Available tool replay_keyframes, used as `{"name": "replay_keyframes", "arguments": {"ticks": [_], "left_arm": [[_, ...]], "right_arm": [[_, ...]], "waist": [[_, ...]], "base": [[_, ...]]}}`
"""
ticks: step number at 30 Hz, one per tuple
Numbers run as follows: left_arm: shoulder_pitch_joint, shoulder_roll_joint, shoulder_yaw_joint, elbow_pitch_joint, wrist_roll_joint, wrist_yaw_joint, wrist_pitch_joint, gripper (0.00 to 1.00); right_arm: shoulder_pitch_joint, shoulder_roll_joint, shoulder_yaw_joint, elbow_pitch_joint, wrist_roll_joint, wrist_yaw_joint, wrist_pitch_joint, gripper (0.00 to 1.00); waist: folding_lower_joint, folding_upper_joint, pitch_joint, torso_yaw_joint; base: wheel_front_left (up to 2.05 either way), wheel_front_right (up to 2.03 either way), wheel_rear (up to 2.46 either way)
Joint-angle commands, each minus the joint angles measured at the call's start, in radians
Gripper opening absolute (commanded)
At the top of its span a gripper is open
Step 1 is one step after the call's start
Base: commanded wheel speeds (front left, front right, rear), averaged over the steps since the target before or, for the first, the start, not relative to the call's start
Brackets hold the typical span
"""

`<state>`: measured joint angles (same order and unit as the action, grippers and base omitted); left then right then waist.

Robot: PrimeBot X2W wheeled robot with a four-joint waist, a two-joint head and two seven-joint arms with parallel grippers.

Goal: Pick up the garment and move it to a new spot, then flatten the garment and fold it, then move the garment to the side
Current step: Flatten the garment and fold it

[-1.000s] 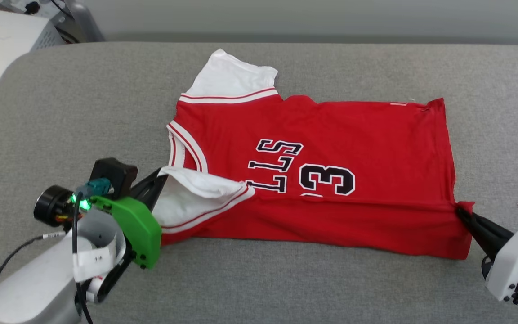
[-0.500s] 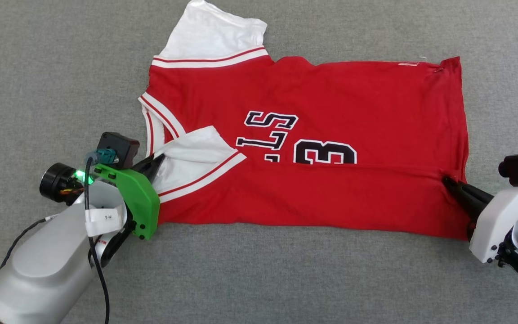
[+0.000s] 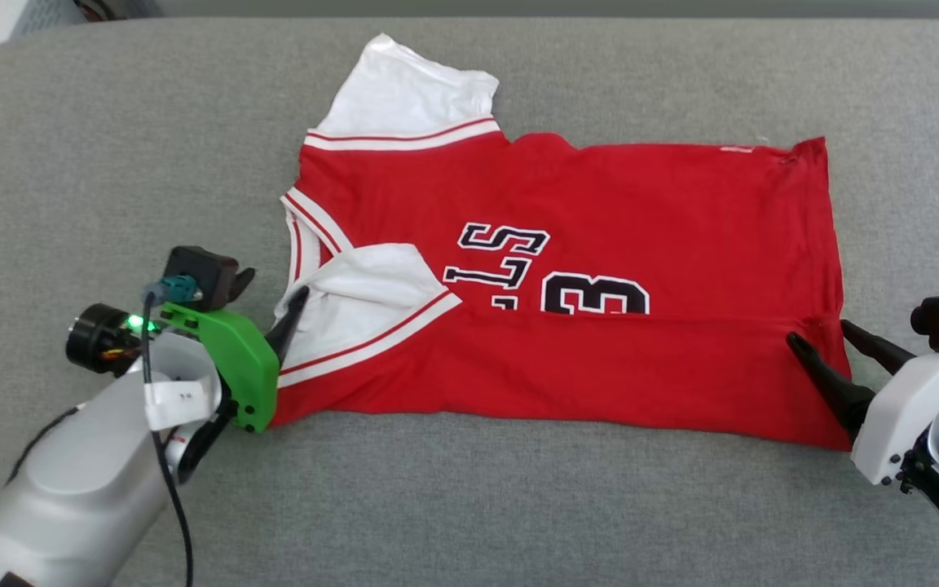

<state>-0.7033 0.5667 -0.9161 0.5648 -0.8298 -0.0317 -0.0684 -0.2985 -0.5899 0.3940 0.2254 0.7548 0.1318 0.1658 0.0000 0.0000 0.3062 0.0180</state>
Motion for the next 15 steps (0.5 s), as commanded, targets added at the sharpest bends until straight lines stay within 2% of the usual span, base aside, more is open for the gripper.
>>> {"name": "replay_keyframes", "arguments": {"ticks": [1, 5, 12, 15], "left_arm": [[-0.008, 0.022, 0.007, -0.013, -0.002, -0.008, 0.010, 1.00], [-0.041, 0.066, 0.029, -0.080, -0.058, -0.034, 0.100, 1.00], [-0.094, 0.131, 0.031, -0.189, -0.231, -0.065, 0.433, 1.00], [-0.109, 0.153, 0.010, -0.209, -0.265, -0.066, 0.555, 1.00]], "right_arm": [[0.018, -0.006, -0.007, -0.006, 0.007, -0.001, -0.010, 1.00], [0.041, -0.014, -0.022, -0.021, 0.001, -0.001, -0.010, 1.00], [0.049, -0.006, -0.045, -0.034, -0.009, -0.001, 0.021, 1.00], [0.043, 0.003, -0.042, -0.040, -0.011, -0.001, 0.035, 1.00]], "waist": [[0.0000, 0.0000, -0.052, 0.022], [0.0000, 0.0000, -0.086, 0.037], [0.0000, 0.0000, -0.096, 0.052], [0.0000, 0.0000, -0.091, 0.047]], "base": [[0.00, 0.00, 0.00], [0.00, 0.00, 0.00], [0.00, 0.00, 0.00], [0.00, 0.00, 0.00]]}}
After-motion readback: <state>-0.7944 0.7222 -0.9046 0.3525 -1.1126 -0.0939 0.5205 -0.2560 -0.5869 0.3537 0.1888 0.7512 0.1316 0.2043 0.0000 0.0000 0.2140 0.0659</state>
